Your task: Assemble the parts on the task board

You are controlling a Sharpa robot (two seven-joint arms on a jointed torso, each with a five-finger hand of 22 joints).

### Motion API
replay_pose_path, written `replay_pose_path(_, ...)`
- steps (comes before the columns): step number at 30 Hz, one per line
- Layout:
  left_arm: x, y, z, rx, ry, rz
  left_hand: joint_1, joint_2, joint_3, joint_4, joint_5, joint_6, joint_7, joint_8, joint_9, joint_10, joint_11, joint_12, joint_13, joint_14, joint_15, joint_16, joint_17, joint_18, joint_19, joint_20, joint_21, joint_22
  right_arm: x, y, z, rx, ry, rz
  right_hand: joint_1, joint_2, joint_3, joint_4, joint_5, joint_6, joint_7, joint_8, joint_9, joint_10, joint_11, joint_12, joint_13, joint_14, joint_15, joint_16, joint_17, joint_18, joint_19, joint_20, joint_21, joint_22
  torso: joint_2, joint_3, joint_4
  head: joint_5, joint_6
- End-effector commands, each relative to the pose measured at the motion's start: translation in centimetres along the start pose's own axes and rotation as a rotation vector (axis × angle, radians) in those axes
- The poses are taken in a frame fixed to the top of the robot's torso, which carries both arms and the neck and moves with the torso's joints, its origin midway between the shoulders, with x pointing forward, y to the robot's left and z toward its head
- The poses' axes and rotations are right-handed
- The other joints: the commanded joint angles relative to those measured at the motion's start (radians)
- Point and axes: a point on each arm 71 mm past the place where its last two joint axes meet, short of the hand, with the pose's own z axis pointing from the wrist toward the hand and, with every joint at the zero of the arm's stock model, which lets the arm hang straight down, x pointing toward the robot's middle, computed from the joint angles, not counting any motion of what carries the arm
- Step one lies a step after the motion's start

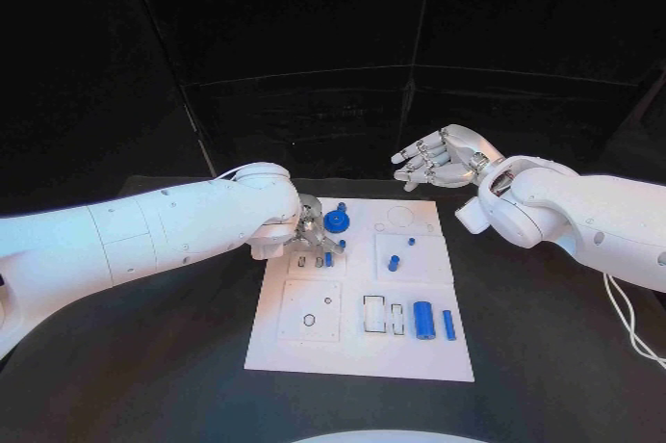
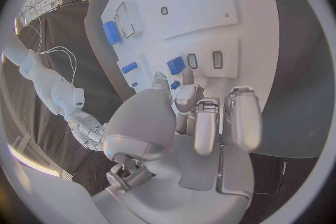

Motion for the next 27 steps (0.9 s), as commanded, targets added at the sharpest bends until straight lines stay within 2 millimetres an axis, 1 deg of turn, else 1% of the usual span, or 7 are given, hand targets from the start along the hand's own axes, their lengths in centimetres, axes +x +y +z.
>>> replay_pose_path(1,0.09,-0.01,0.01,-0.012,0.022,0.028,0.008,0.005,-0.001,-0.007,-0.001,-0.007,0.001,0.004,0.003,-0.003,-0.004,0.005,0.001,0.106,-0.005,0.006,0.263,-0.020,0.021,-0.006,0.005,0.002,0.02,0.15,0.09,-0.001,0.008,0.005,-0.011,0.003,0.005,0.000,0.004,-0.003,0.003,-0.002,-0.001,0.006,0.004,-0.006,-0.001,0.005,0.002,-0.006,-0.001,0.003,0.008,0.000,-0.007,-0.001,0.000,-0.0001,0.0001,-0.001,-0.002)
replay_pose_path(14,0.30,-0.41,0.12,-0.009,0.032,0.039,0.030,0.011,0.006,-0.020,0.000,-0.013,0.001,0.013,0.014,-0.003,-0.004,0.008,0.005,0.106,-0.005,0.006,0.263,-0.019,0.020,-0.006,0.005,0.002,0.12,0.15,0.24,0.000,0.010,0.005,-0.011,0.003,0.007,-0.001,0.006,-0.004,0.004,-0.002,-0.001,0.005,0.005,-0.008,-0.004,0.004,0.003,-0.009,-0.003,0.003,0.008,0.000,-0.010,-0.003,-0.001,0.0000,0.0006,-0.002,-0.008)
replay_pose_path(16,0.32,-0.43,0.13,-0.009,0.033,0.040,0.036,0.014,0.008,-0.024,0.000,-0.014,0.001,0.015,0.016,-0.003,-0.004,0.008,0.005,0.106,-0.006,0.006,0.263,-0.019,0.020,-0.006,0.005,0.002,0.11,0.14,0.25,0.000,0.009,0.004,-0.011,0.003,0.007,-0.002,0.008,-0.004,0.004,-0.002,-0.001,0.005,0.005,-0.009,-0.004,0.004,0.003,-0.010,-0.004,0.003,0.009,0.000,-0.011,-0.004,-0.001,0.0005,0.0010,-0.003,-0.007)
replay_pose_path(18,0.33,-0.45,0.13,-0.008,0.033,0.040,0.041,0.016,0.012,-0.027,0.000,-0.015,0.001,0.016,0.018,-0.003,-0.004,0.009,0.005,0.106,-0.006,0.006,0.263,-0.019,0.019,-0.006,0.005,0.002,0.10,0.12,0.26,0.001,0.009,0.004,-0.011,0.003,0.008,-0.002,0.008,-0.004,0.004,-0.002,-0.001,0.006,0.005,-0.009,-0.005,0.005,0.003,-0.011,-0.004,0.003,0.009,0.000,-0.012,-0.004,-0.001,0.0000,0.0010,-0.003,-0.007)
replay_pose_path(21,0.36,-0.52,0.13,-0.007,0.034,0.041,0.058,0.023,0.024,-0.039,0.000,-0.019,0.001,0.020,0.023,-0.004,-0.004,0.009,0.006,0.106,-0.006,0.006,0.263,-0.019,0.018,-0.006,0.005,0.002,0.08,0.08,0.29,0.002,0.008,0.004,-0.011,0.003,0.008,-0.003,0.009,-0.004,0.004,-0.002,-0.001,0.006,0.005,-0.010,-0.005,0.005,0.003,-0.012,-0.004,0.003,0.009,0.000,-0.013,-0.005,-0.001,-0.0007,0.0008,-0.003,-0.008)
replay_pose_path(23,0.40,-0.58,0.12,-0.006,0.035,0.042,0.067,0.025,0.030,-0.046,0.000,-0.020,0.001,0.022,0.026,-0.004,-0.004,0.009,0.006,0.106,-0.006,0.006,0.263,-0.019,0.018,-0.006,0.006,0.003,0.08,0.06,0.32,0.003,0.008,0.003,-0.011,0.003,0.008,-0.003,0.010,-0.004,0.004,-0.002,-0.001,0.005,0.005,-0.010,-0.006,0.005,0.004,-0.012,-0.005,0.003,0.009,0.001,-0.013,-0.005,-0.001,-0.0002,0.0008,-0.002,-0.011)
replay_pose_path(27,0.46,-0.70,0.12,-0.003,0.037,0.044,0.100,0.037,0.057,-0.071,0.000,-0.025,0.000,0.026,0.031,-0.004,-0.005,0.009,0.007,0.106,-0.007,0.006,0.263,-0.019,0.018,-0.007,0.006,0.004,0.06,0.03,0.36,0.003,0.008,0.002,-0.012,0.003,0.009,-0.003,0.011,-0.005,0.004,-0.002,-0.001,0.005,0.005,-0.011,-0.007,0.005,0.004,-0.013,-0.005,0.003,0.009,0.001,-0.014,-0.006,-0.001,0.0001,0.0005,-0.002,-0.012)
